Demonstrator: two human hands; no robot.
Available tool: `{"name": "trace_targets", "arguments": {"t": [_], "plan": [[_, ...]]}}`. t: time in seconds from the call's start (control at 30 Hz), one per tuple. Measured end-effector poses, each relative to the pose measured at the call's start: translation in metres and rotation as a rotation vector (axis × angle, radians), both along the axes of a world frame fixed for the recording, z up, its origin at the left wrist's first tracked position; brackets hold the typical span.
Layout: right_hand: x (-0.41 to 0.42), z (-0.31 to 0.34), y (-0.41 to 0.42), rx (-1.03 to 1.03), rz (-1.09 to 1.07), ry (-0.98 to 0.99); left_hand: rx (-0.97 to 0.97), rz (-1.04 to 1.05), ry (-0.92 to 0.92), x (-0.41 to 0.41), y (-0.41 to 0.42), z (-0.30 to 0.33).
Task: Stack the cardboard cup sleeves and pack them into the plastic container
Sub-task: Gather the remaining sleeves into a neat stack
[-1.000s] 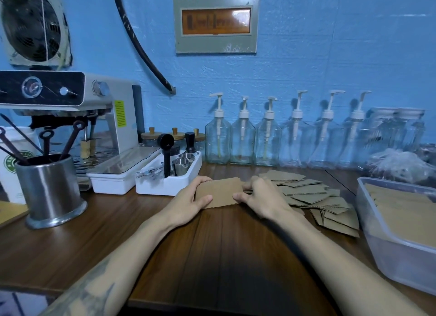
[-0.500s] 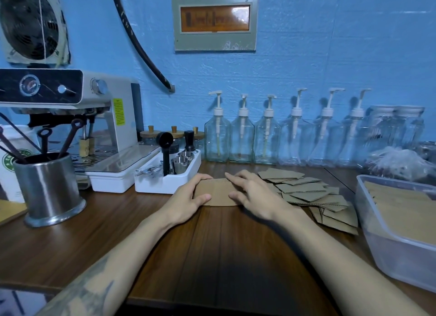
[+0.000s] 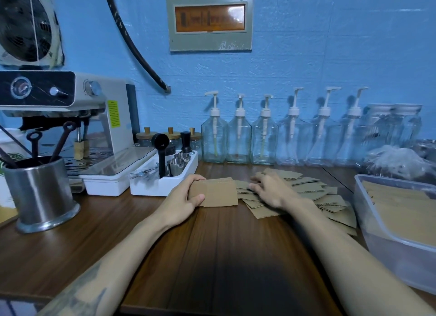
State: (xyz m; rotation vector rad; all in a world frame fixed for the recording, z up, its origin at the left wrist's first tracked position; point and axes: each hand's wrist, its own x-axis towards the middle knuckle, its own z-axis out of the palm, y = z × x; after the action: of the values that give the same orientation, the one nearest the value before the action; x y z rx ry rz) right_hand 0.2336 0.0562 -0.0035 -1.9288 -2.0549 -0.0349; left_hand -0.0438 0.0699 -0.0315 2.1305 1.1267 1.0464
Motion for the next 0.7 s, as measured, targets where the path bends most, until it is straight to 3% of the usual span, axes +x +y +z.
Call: {"name": "trace_targets", "arguments": {"t": [0.27,0.7], "plan": [[0.001,-0.003,0.008,-0.063,-0.034,0.029,-0.012,-0.017,-0.007,0.001,0.002,-0.001],[-0.001,0.011,-0.001,0.066,-0.010,0.499,-0.005,-0.027,0.009,0.001,-0.005,0.003]]}}
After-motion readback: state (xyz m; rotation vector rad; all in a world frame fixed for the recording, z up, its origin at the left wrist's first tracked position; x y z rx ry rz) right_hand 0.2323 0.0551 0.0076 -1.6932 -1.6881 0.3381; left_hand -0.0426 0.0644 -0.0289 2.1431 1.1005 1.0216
